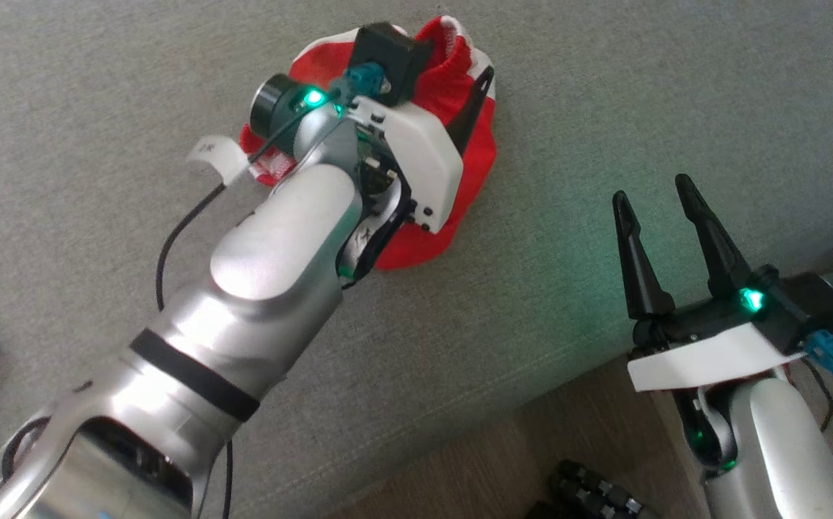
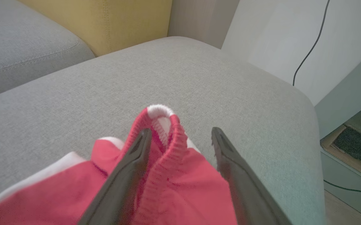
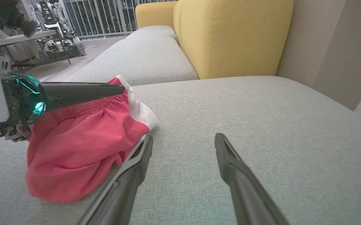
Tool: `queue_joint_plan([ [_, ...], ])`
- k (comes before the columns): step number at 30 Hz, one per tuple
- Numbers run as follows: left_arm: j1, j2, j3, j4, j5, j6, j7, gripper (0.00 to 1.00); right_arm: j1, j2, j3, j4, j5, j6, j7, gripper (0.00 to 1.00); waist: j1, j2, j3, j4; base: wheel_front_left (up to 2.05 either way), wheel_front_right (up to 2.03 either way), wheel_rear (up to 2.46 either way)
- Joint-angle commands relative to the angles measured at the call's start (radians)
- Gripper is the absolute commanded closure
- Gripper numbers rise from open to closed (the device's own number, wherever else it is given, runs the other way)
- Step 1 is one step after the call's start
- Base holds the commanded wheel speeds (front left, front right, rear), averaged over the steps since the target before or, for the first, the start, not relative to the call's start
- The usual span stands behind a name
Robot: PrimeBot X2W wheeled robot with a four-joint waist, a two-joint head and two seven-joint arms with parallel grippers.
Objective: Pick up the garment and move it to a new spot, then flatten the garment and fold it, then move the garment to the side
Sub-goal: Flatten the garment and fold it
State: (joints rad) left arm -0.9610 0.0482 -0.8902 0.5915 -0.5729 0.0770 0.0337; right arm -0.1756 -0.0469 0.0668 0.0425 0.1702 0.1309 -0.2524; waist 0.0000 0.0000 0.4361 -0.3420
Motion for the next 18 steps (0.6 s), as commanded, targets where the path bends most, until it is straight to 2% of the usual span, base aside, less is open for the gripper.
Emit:
queue_joint_plan([
  [1, -0.060, 0.002, 0.014, -0.020, -0.011, 0.009, -0.004, 0.00, -0.010, -0.003, 0.021, -0.028, 0.012, 0.000, -0.009, 0.00, 0.0000, 0.0000, 0.003, -0.009, 0.00, 0.00, 0.00],
  [6, -0.094, 0.002, -0.022, 0.008, -0.039, 0.034, 0.003, 0.00, -0.008, -0.003, 0.024, -0.023, 0.020, 0.000, -0.009, 0.00, 0.0000, 0.0000, 0.000, -0.025, 0.00, 0.00, 0.00],
  [7, -0.099, 0.002, -0.030, 0.015, -0.044, 0.037, 0.008, 0.42, -0.008, -0.003, 0.023, -0.023, 0.022, 0.000, -0.009, 0.00, 0.0000, 0.0000, -0.002, -0.028, 0.00, 0.00, 0.00],
  [9, -0.107, 0.002, -0.040, 0.025, -0.057, 0.042, 0.007, 0.73, -0.007, -0.003, 0.023, -0.024, 0.024, 0.000, -0.009, 0.00, 0.0000, 0.0000, -0.006, -0.034, 0.00, 0.00, 0.00],
  [11, -0.116, 0.002, -0.046, 0.035, -0.064, 0.049, -0.008, 1.00, -0.007, -0.003, 0.023, -0.024, 0.025, 0.000, -0.009, 0.00, 0.0000, 0.0000, -0.011, -0.039, 0.00, 0.00, 0.00],
  [18, -0.146, 0.002, -0.066, 0.046, -0.087, 0.047, -0.066, 1.00, 0.000, -0.003, 0.026, -0.018, 0.028, 0.000, -0.009, 0.00, 0.0000, 0.0000, -0.043, -0.046, 0.00, 0.00, 0.00],
])
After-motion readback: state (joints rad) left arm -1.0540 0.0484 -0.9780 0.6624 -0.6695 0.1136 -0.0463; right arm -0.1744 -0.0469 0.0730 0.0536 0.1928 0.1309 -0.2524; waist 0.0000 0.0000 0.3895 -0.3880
